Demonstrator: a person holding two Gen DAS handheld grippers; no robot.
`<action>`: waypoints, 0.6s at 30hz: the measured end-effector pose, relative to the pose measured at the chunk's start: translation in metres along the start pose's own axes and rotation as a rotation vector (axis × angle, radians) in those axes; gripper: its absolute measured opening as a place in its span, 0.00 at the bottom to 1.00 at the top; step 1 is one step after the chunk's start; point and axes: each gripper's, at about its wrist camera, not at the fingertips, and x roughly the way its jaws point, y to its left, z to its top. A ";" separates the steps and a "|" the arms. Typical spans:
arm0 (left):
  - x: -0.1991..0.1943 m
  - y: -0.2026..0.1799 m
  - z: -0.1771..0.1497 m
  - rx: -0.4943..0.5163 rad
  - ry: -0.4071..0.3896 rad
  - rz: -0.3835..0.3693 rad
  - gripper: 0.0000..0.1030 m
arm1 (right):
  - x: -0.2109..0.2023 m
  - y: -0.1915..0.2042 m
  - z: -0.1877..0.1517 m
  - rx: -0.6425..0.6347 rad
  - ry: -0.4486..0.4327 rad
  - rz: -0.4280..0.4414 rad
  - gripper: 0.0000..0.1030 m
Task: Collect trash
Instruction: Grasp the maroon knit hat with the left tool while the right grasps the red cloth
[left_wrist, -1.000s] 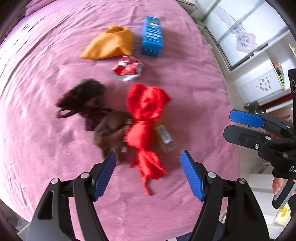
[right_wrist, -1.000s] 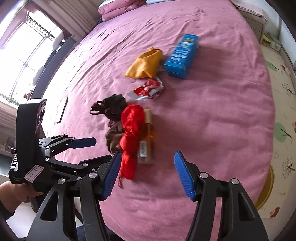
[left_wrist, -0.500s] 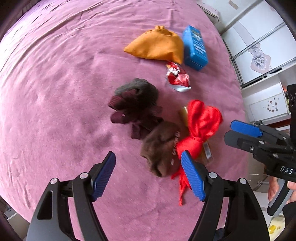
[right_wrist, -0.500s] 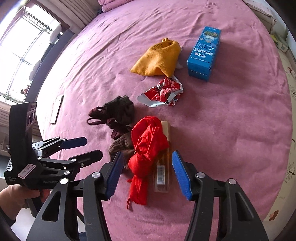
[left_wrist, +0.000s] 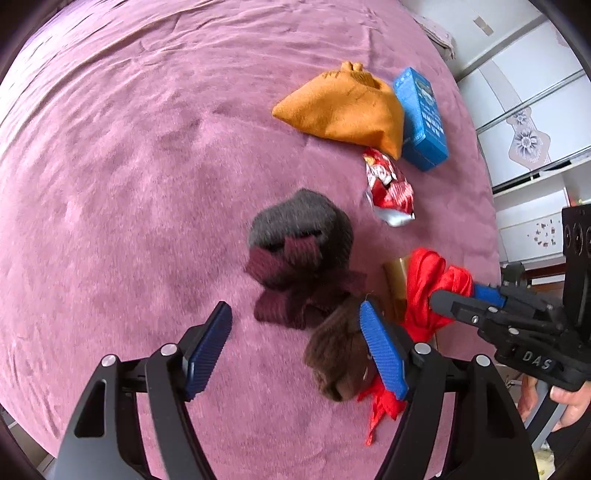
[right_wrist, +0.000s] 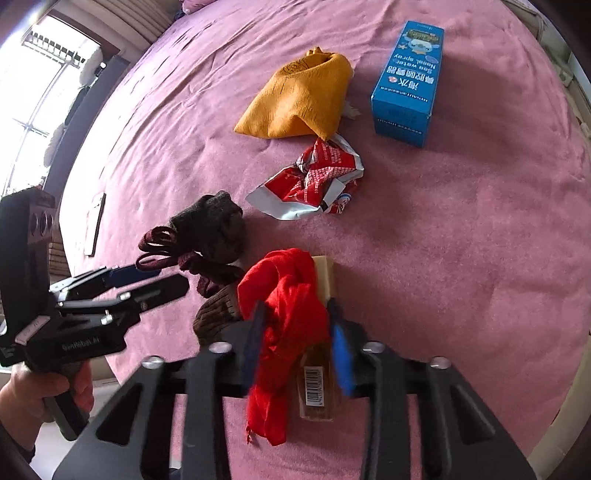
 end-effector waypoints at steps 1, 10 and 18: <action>0.000 -0.001 0.002 0.005 -0.002 -0.001 0.66 | 0.001 -0.001 0.000 0.001 0.004 -0.004 0.15; 0.013 -0.001 0.013 0.005 0.035 -0.030 0.29 | 0.000 0.001 -0.002 -0.020 0.007 0.011 0.08; 0.005 -0.004 0.005 0.031 0.019 -0.026 0.17 | -0.008 0.012 -0.004 -0.040 -0.005 0.032 0.07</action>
